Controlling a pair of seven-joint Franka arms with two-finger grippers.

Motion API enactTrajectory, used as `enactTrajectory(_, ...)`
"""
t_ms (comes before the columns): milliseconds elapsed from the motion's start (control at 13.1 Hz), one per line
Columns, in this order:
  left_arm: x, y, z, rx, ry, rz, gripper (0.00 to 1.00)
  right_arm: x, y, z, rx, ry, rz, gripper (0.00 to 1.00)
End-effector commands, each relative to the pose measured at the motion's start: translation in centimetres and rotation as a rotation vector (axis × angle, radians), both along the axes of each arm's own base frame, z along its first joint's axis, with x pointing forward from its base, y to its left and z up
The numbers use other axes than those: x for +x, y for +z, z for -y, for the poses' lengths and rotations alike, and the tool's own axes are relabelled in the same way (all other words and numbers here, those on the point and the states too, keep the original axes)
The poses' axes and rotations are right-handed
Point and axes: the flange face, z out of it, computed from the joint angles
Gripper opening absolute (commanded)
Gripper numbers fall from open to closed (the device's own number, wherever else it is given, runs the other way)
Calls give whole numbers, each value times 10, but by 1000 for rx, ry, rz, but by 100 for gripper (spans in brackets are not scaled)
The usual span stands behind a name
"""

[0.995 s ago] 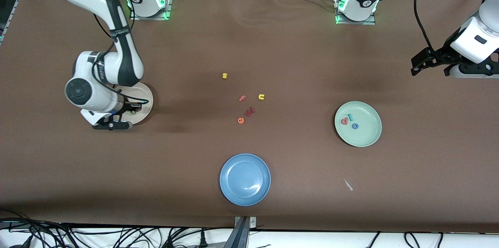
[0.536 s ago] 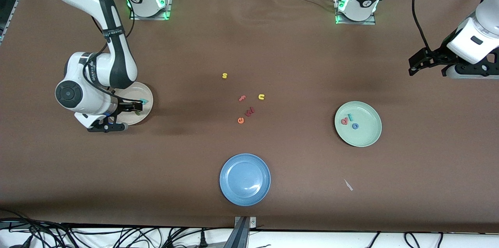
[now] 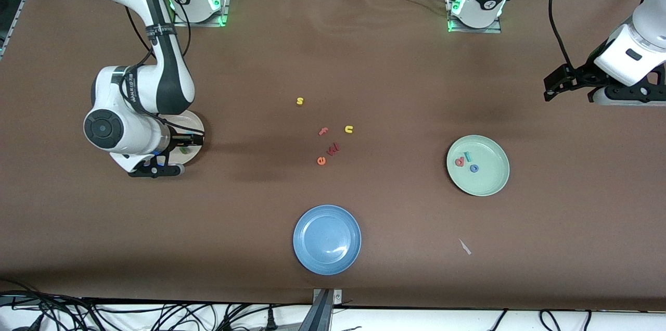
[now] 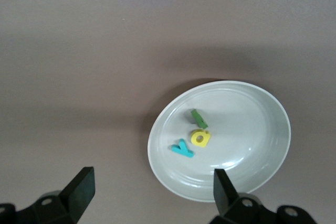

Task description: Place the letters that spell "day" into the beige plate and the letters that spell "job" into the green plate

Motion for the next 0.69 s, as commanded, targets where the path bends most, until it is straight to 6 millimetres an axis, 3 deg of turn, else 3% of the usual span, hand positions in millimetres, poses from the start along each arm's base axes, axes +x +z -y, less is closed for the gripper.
enactTrajectory(0, 2, 7, 3, -28, -6, 6, 100, 3, 27, -20, -2, 12, -26, 100)
enactTrajectory(383, 4, 13, 8, -20, -15, 3, 100, -18, 61, -80, -49, 71, -47, 100)
enactTrajectory(613, 4, 13, 8, -19, -15, 2, 100, -37, 127, -84, -24, 98, 10, 100)
